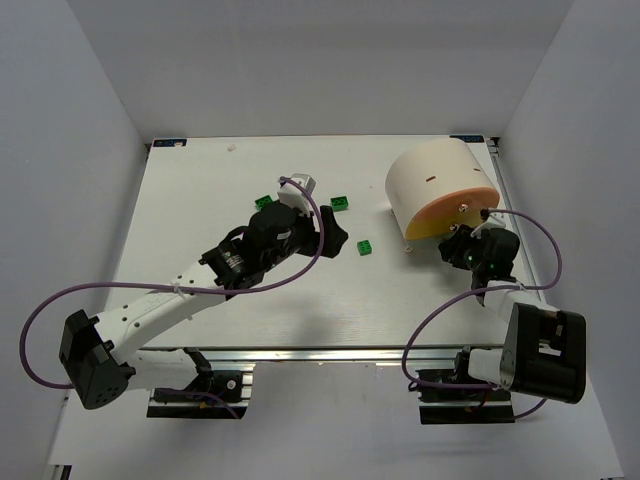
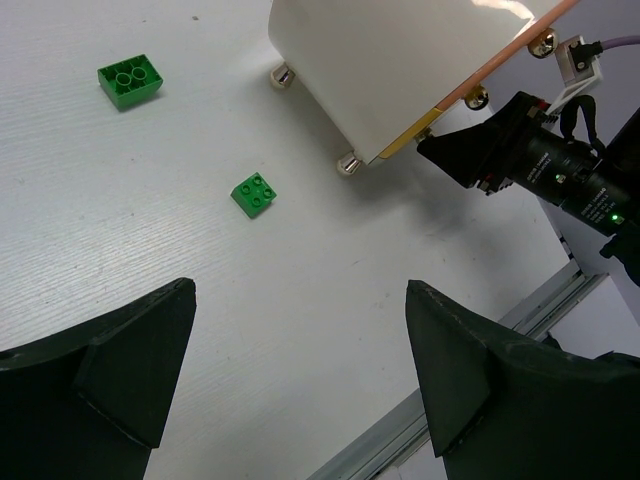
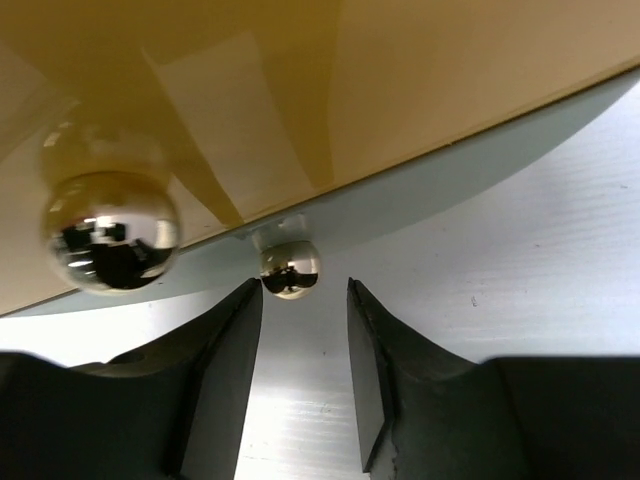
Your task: Sort the legos into containers by color
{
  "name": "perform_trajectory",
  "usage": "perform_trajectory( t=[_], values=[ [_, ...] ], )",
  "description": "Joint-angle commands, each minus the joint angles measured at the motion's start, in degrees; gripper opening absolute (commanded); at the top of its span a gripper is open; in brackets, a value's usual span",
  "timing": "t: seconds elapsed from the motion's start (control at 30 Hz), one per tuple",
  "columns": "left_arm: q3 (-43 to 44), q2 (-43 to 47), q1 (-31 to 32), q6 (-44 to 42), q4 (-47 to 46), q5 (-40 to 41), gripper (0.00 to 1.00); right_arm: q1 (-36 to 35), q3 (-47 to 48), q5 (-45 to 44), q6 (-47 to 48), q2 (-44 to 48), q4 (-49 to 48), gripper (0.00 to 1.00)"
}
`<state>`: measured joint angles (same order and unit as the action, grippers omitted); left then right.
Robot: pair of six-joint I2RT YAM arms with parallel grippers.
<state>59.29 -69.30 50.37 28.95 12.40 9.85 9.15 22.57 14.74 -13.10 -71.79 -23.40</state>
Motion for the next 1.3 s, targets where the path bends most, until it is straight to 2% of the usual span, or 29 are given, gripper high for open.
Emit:
perform_trajectory(
  t=[0.0, 0.17, 0.37, 0.5, 0.67, 0.8, 0.87, 1.0, 1.03, 1.27],
  values=[
    [2.1, 0.3, -0.2, 0.0, 0.0, -0.6, 0.95, 0.5, 1.5, -0.6, -1.9, -1.2, -4.3, 0.43],
    [2.3, 0.4, -0.2, 0.0, 0.2, -0.5, 0.95, 1.0, 1.9, 1.2, -1.7, -2.2, -5.3, 0.34],
    [2.2, 0.5, -0.2, 0.1, 0.0, -0.5, 0.95, 1.3, 2.0, 2.2, -2.6, -2.7, -6.3, 0.33],
    [2.3, 0.5, -0.2, 0.1, 0.1, -0.5, 0.95, 1.5, 1.9, 2.6, -3.2, -2.7, -6.8, 0.21],
    [2.4, 0.8, -0.2, 0.1, 0.4, -0.1, 0.95, 2.0, 1.6, 3.6, -4.2, -1.0, -0.7, 0.18],
    [1.9, 1.5, -0.2, 0.2, 0.4, 0.3, 0.95, 2.2, 0.9, 4.7, -3.5, 4.2, 5.3, 0.18],
    [1.3, 1.9, -0.2, 0.4, 0.0, 0.3, 0.95, 2.2, 0.1, 4.7, -2.8, 6.1, 6.5, 0.19],
    [1.1, 1.4, -0.2, 0.5, -0.5, -0.3, 0.95, 2.6, -0.2, 3.6, -3.2, 5.2, 5.2, 0.5],
    [1.3, 1.3, -0.2, 0.5, -0.4, -0.6, 0.95, 2.6, 0.0, 3.5, -4.2, 4.5, 4.9, 0.54],
    [2.4, 1.2, -0.2, 0.1, 1.2, -0.2, 0.95, 2.5, 3.5, 2.9, -6.1, -4.3, 0.3, 0.57]
  ],
)
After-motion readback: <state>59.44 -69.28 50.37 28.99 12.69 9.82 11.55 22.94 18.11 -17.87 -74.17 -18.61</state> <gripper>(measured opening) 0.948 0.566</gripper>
